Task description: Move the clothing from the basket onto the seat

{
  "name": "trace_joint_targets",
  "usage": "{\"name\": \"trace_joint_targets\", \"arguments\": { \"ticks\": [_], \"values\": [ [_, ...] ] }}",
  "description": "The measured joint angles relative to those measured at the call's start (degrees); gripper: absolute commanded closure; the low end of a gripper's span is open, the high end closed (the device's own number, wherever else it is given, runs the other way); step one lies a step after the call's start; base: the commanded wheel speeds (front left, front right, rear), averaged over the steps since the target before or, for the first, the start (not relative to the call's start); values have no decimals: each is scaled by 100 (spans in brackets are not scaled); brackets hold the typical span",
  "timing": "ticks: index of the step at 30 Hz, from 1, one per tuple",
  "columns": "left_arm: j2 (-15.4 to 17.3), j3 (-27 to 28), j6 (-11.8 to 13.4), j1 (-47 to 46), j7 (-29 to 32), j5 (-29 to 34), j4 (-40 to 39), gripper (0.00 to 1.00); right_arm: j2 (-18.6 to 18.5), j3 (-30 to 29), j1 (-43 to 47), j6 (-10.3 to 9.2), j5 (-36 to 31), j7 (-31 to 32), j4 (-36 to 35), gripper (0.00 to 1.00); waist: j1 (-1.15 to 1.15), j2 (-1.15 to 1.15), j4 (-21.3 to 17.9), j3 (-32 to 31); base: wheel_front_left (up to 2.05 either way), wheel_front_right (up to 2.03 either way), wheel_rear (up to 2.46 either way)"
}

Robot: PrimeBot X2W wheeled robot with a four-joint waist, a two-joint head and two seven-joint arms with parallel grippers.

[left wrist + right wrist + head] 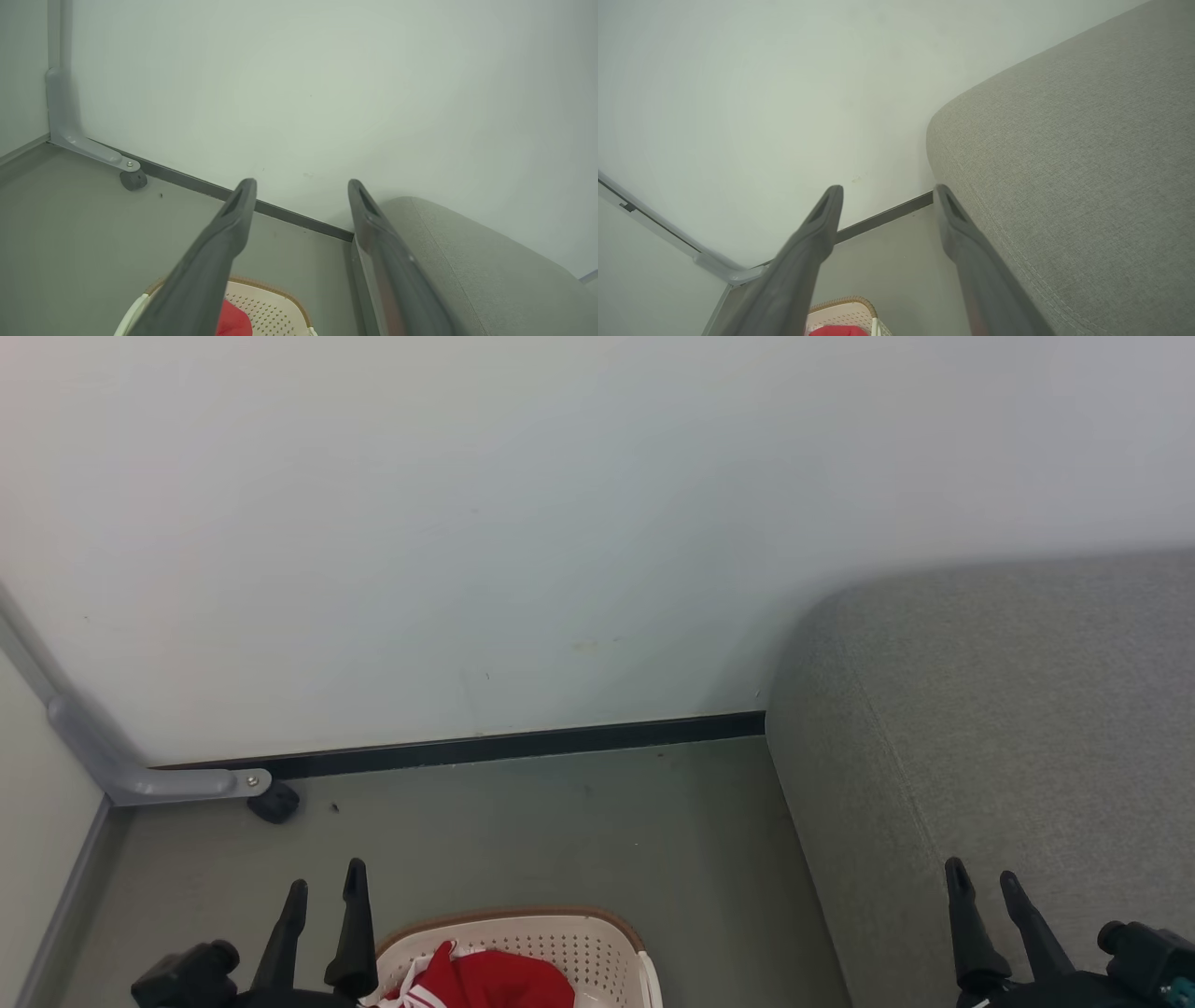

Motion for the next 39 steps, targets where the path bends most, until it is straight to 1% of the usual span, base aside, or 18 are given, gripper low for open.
{"name": "trace_joint_targets", "arguments": {
  "ticks": [3,7,9,13,16,26,39],
  "values": [
    [2,-45,43,0,-68,257,9,0,-21,111,1,-44,-219,-58,-3,0,0,0,6,0,0,0,0],
    [4,-101,93,0,-152,546,31,0,-59,237,2,-52,-534,-138,-5,0,0,0,17,0,0,0,0],
    [4,-121,93,0,-183,687,48,0,-82,299,2,-94,-678,-191,-5,0,0,0,23,1,0,0,0],
    [3,-160,145,0,-277,979,147,0,-115,422,2,-101,-962,-270,-5,0,0,0,33,1,0,0,0],
    [1,-172,151,0,-336,1110,211,0,-124,513,2,-147,-1207,-346,-5,0,0,0,40,0,0,0,0],
    [-22,-261,243,-10,-534,1677,435,0,-221,710,1,-200,-1870,-539,-40,0,0,0,56,-1,0,0,0],
    [-55,-236,243,-20,-535,1694,602,0,-222,668,1,-201,-1883,-541,-74,0,0,0,64,-8,0,0,0]
  ]
}}
